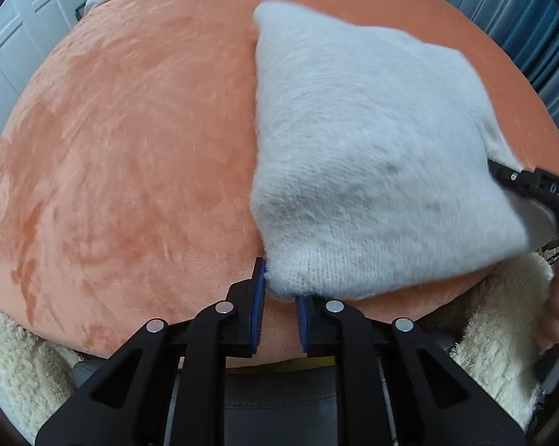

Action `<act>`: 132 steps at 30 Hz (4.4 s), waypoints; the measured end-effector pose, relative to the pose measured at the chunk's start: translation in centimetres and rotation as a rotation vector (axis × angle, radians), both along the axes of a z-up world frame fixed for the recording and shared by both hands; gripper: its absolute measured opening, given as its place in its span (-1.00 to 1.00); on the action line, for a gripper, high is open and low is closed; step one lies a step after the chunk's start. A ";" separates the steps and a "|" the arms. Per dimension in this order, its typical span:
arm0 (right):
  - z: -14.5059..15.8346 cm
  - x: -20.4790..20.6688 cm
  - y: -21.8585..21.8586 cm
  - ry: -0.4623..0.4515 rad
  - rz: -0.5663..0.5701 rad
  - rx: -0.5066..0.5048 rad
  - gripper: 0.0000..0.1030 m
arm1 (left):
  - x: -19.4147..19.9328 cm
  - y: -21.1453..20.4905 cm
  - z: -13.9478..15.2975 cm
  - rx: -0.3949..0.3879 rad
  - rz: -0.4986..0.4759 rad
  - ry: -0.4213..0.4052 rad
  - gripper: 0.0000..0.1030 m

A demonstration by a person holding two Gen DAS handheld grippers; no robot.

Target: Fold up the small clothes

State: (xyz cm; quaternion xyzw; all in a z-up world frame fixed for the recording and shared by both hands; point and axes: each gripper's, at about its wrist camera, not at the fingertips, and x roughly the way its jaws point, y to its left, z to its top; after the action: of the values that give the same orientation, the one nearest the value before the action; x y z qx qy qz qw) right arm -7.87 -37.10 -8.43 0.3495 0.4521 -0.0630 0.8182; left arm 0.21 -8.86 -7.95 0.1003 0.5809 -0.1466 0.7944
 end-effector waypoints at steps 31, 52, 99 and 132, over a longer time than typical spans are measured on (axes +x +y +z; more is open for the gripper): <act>6.5 1.8 -1.5 -0.072 0.024 -0.041 -0.54 | 0.4 -2.3 3.2 -0.069 -0.007 -0.030 -0.20; 1.7 -6.1 2.1 0.167 0.089 -0.103 -0.81 | 0.1 -1.7 0.8 -0.019 0.028 0.006 0.05; 8.2 -0.5 -0.2 -0.012 0.054 -0.185 -0.15 | 3.8 -4.3 4.6 -0.052 0.027 -0.114 0.32; 2.5 0.6 3.0 0.115 0.102 -0.162 -0.57 | 3.2 -7.1 2.6 0.091 0.000 -0.154 0.52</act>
State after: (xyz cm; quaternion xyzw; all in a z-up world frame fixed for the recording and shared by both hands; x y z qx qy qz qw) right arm -7.23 -34.08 -5.90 0.2545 0.5089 -0.0778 0.8187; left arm 3.39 -15.94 -5.33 0.1471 0.5243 -0.1119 0.8312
